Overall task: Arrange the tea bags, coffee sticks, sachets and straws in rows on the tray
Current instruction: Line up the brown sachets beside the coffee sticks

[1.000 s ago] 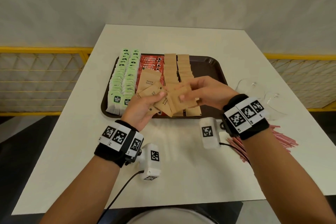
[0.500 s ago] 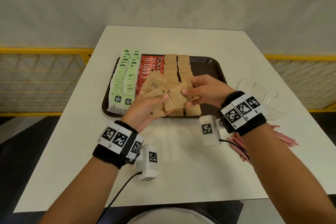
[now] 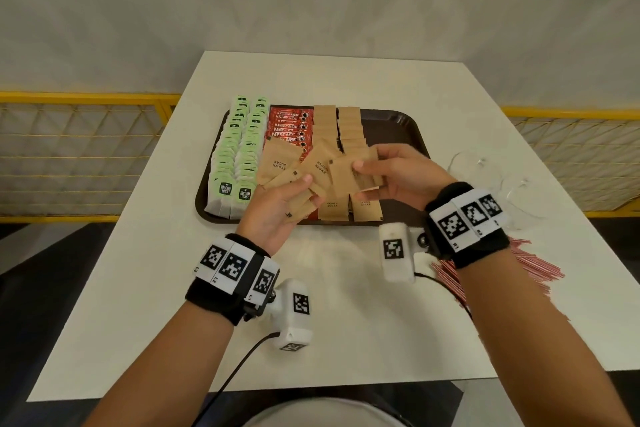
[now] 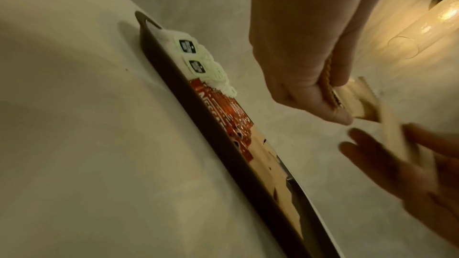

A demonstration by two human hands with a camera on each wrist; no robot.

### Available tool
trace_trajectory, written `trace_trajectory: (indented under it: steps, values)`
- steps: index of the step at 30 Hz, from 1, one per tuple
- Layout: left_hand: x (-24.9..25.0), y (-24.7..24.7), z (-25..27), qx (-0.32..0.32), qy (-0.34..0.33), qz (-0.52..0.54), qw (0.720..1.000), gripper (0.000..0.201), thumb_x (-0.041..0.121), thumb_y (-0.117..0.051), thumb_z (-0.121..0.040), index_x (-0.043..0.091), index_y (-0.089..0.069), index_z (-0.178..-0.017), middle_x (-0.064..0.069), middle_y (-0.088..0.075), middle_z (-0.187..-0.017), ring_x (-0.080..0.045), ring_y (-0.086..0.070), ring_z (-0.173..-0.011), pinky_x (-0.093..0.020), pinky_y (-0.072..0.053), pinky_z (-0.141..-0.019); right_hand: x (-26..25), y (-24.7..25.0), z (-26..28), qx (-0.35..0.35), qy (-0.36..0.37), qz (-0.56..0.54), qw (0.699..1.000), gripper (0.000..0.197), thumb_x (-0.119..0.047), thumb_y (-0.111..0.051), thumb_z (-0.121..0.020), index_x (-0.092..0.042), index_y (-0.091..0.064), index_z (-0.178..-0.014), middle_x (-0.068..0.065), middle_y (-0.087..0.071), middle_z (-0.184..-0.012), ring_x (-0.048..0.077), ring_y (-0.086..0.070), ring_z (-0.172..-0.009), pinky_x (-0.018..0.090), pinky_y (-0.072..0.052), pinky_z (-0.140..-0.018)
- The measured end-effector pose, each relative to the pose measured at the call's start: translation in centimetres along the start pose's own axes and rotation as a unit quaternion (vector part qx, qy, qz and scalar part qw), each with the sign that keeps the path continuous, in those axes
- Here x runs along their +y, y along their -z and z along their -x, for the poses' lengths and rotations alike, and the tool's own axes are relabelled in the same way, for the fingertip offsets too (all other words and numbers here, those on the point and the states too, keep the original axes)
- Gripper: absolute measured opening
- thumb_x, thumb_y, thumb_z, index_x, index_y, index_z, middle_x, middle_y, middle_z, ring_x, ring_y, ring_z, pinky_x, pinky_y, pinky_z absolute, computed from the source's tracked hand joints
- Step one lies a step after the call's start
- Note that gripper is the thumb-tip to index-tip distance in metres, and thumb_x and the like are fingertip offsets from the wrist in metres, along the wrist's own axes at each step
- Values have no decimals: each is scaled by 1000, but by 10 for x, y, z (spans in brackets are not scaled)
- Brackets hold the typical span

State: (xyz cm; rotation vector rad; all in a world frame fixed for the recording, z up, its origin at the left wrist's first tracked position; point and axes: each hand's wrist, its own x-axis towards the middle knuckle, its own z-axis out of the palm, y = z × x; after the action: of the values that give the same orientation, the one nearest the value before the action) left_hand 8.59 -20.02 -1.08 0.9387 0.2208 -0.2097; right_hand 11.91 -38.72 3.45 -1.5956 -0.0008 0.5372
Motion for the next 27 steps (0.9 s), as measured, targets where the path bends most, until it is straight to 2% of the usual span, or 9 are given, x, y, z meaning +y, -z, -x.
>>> trace_trajectory:
  steps: [2,8,10,12,14,18,20,23,27]
  values:
    - [-3,-3,1,-8,3,-3,1000,37,-1,-56,-88,6,-55,-124,-10,-68,-110,-17,-68,-94,-32,-58,-74,8,-11,-2,14,11,-25,1000,22,-4,-59,-89,-8,-59,-111,9,-65,-112,24,-66,-98,30,-58,-67]
    - [0,5,1,10,-23,8,1000,22,4,-57,-89,13,-59,-109,-6,-67,-99,-16,-67,-88,-36,-58,-75,1,-4,-10,79,9,-7,997,12,-4,-59,-89,-15,-57,-90,5,-65,-100,20,-65,-91,32,-59,-67]
    - [5,13,-1,36,-33,32,998,18,3,-55,-89,17,-58,-101,-3,-64,-89,-14,-64,-83,-34,-57,-72,6,2,-16,83,-42,50,994,13,-4,-60,-89,-13,-58,-98,7,-65,-103,20,-65,-92,34,-59,-69]
    - [7,19,-3,54,-39,45,997,19,2,-55,-90,18,-57,-101,-2,-63,-85,-12,-62,-78,-32,-57,-68,16,1,-23,76,-102,97,987,32,-3,-61,-87,-6,-54,-118,11,-62,-114,21,-65,-92,32,-58,-64]
    - [7,21,-4,58,-41,48,996,19,2,-54,-90,17,-56,-102,-3,-61,-84,-12,-62,-75,-31,-57,-65,24,-5,-28,77,-129,119,981,38,-1,-61,-87,-1,-49,-123,12,-60,-113,19,-62,-85,31,-57,-59]
    - [4,20,-4,49,-32,49,997,18,3,-54,-91,15,-55,-105,-5,-60,-87,-13,-61,-79,-30,-57,-67,28,-12,-39,114,-140,168,969,18,-1,-61,-87,-3,-52,-103,10,-55,-98,23,-60,-86,40,-57,-70]
    - [3,20,-4,49,-31,53,997,18,3,-54,-90,15,-55,-103,-5,-60,-88,-14,-61,-81,-30,-57,-67,29,-12,-43,122,-140,231,955,23,-5,-64,-85,-4,-53,-105,10,-55,-100,28,-60,-98,45,-57,-77]
    - [5,19,-4,48,-35,55,997,17,2,-53,-91,16,-56,-99,-5,-60,-86,-15,-60,-81,-31,-57,-67,30,-11,-45,124,-129,303,936,42,-8,-67,-84,-5,-53,-123,13,-59,-116,27,-61,-98,38,-57,-71]
    - [8,16,-4,48,-25,53,997,14,5,-53,-92,18,-58,-95,-4,-60,-84,-14,-60,-81,-32,-57,-66,25,-1,-39,90,-137,231,959,29,6,-58,-86,-2,-58,-114,13,-62,-110,26,-63,-96,39,-56,-82]
